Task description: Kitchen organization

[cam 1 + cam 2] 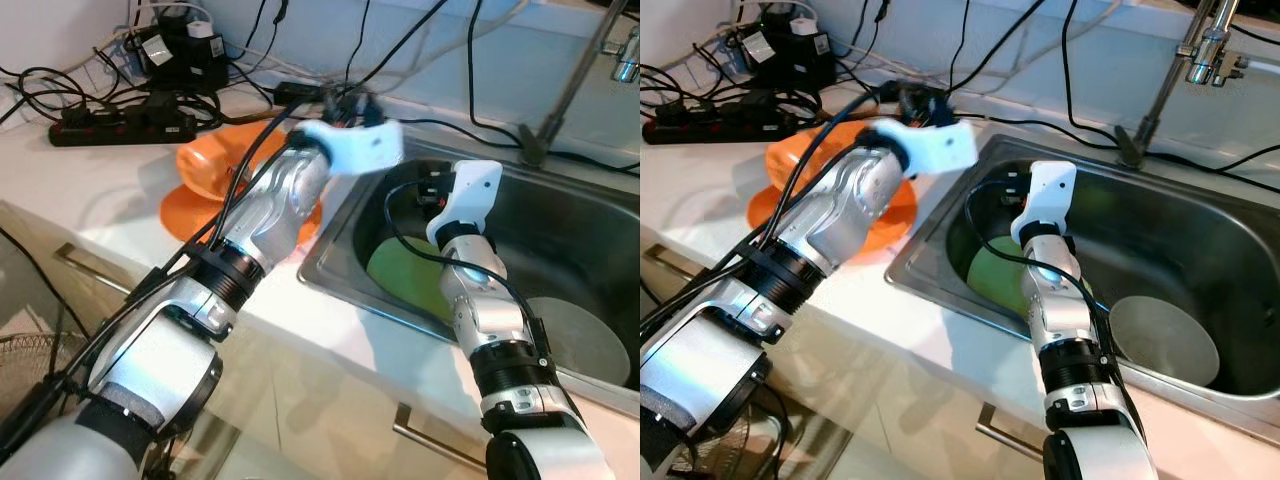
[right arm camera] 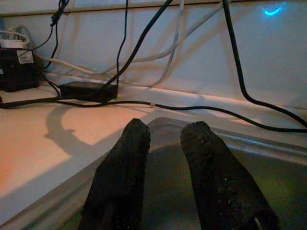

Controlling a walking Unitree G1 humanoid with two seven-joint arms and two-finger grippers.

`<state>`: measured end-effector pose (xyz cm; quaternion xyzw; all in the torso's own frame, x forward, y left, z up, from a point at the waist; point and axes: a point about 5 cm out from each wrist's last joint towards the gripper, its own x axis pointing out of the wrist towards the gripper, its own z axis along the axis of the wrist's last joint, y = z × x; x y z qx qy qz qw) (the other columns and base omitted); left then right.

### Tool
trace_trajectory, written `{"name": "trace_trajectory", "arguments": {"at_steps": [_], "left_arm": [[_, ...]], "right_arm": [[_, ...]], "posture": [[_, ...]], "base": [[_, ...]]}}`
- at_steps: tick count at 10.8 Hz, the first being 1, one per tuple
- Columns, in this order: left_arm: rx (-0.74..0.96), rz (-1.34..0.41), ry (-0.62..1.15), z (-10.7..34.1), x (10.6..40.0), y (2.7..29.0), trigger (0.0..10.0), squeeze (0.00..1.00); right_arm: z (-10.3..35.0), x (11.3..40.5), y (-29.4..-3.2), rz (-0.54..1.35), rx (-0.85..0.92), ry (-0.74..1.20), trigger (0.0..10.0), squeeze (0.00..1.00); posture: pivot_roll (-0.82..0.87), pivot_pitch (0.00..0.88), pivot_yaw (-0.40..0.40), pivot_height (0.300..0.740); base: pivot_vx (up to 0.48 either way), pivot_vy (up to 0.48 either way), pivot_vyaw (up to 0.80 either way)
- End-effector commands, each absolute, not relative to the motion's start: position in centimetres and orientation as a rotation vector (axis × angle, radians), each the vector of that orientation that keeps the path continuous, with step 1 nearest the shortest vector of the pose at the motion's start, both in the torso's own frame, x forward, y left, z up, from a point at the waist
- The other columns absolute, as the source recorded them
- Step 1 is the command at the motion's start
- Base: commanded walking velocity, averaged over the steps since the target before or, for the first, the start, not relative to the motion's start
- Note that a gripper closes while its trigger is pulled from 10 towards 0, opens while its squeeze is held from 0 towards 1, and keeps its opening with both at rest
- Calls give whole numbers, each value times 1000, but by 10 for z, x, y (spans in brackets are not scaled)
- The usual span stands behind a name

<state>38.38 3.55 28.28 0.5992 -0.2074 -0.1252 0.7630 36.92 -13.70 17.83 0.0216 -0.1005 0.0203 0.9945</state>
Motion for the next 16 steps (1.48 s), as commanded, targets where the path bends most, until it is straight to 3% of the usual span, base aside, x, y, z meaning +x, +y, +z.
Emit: {"name": "trace_trajectory", "arguments": {"at_steps": [1, 2, 5, 6, 7, 11, 13, 14, 16], "left_arm": [[1272, -240, -548, 301, 378, 30, 2706, 0], [1170, -256, -646, 312, 370, 24, 10000, 0], [956, -348, -785, 319, 351, 12, 10000, 0], [684, -411, -745, 321, 348, 17, 10000, 0], [444, -480, -701, 322, 348, 24, 10000, 0], [189, -639, -671, 324, 343, 29, 10000, 0], [164, -683, -636, 321, 342, 28, 10000, 0], [152, -721, -602, 316, 341, 23, 10000, 0], [126, -786, -549, 308, 340, 19, 10000, 0]], "right_arm": [[185, 372, -139, 35, 50, -222, 10000, 0], [186, 373, -138, 38, 49, -225, 10000, 0], [188, 373, -139, 38, 47, -233, 10000, 55], [189, 372, -144, 33, 35, -247, 10000, 1000], [191, 371, -148, 46, -1, -265, 10000, 1000], [199, 365, -143, 208, -1, -319, 10000, 1000], [204, 361, -137, 258, 12, -348, 10000, 1000], [206, 359, -133, 267, 12, -359, 10000, 59], [206, 359, -131, 270, 19, -360, 10000, 0]], "posture": [[246, 0, -21, 740], [246, 0, -22, 740], [239, 0, -19, 740], [236, 0, -17, 740], [229, 0, -12, 740], [218, 7, -3, 740], [213, 8, -2, 740], [212, 10, -2, 740], [213, 13, -3, 740]], "base": [[0, 0, 0], [0, 0, 0], [0, 0, 0], [0, 0, 0], [0, 0, 0], [0, 0, 0], [0, 0, 0], [0, 0, 0], [0, 0, 0]]}}
